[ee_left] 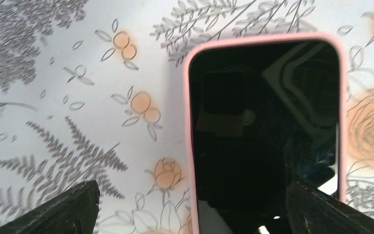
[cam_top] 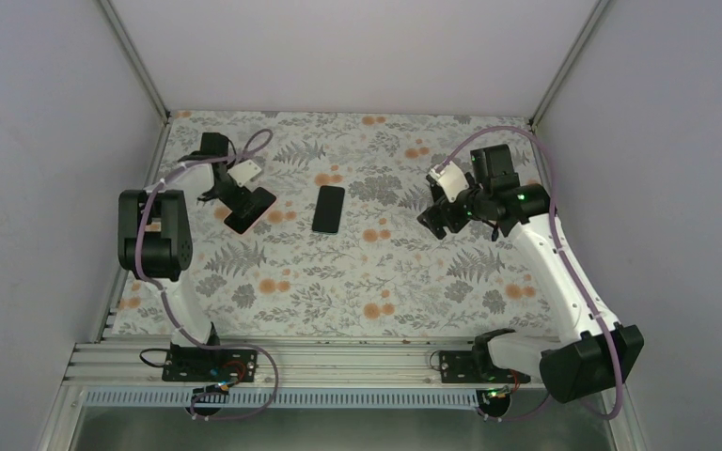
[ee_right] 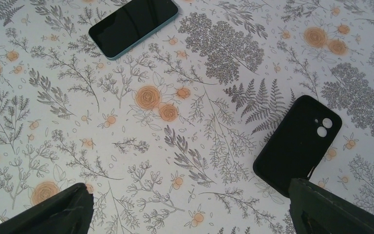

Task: Take the phone out of the phone case
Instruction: Pick up the phone at the center of the board.

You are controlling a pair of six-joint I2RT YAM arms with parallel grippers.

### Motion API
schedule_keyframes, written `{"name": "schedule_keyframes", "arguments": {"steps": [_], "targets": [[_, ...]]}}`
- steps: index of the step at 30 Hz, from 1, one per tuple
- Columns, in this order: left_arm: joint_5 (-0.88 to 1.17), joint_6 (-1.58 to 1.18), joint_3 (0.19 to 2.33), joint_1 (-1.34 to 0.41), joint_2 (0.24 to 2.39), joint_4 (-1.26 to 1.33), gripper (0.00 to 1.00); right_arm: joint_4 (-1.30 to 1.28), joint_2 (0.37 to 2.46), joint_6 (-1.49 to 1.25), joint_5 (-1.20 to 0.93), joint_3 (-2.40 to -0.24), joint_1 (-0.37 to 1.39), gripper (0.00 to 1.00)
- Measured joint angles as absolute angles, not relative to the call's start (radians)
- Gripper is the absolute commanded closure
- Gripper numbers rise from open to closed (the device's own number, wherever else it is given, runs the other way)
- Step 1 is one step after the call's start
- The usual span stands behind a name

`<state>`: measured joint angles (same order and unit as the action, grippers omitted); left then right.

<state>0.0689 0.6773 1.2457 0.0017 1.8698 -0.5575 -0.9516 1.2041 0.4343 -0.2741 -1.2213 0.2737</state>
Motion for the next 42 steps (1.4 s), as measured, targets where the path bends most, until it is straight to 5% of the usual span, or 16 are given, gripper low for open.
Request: {"name": "schedule_keyframes", "arguments": {"steps": [7,16,25,33,42], "targets": [[0.307,0.677,1.409,0.049,1.994,-0.758,0.0,-0.959,1.221,0.429,-0.29,-1.222,0.274,0.0],[0.377,0.677,1.423,0.047,2.025,-0.847,0.01,-0.959,1.249,0.421,-0.308,-1.222,0.274,0.0],[0.276,0.656,1.353,-0.025,1.991,-0.758,0.08,-0.957,1.281,0.416,-0.309,-1.222,0.274,0.0],[0.155,0.625,1.268,-0.072,1.947,-0.636,0.23,-0.954,1.29,0.416,-0.31,-1.222,0.274,0.0],[0.123,0.632,1.216,-0.111,1.904,-0.584,0.26,-0.949,1.29,0.416,-0.31,-1.222,0.274,0.0]]}}
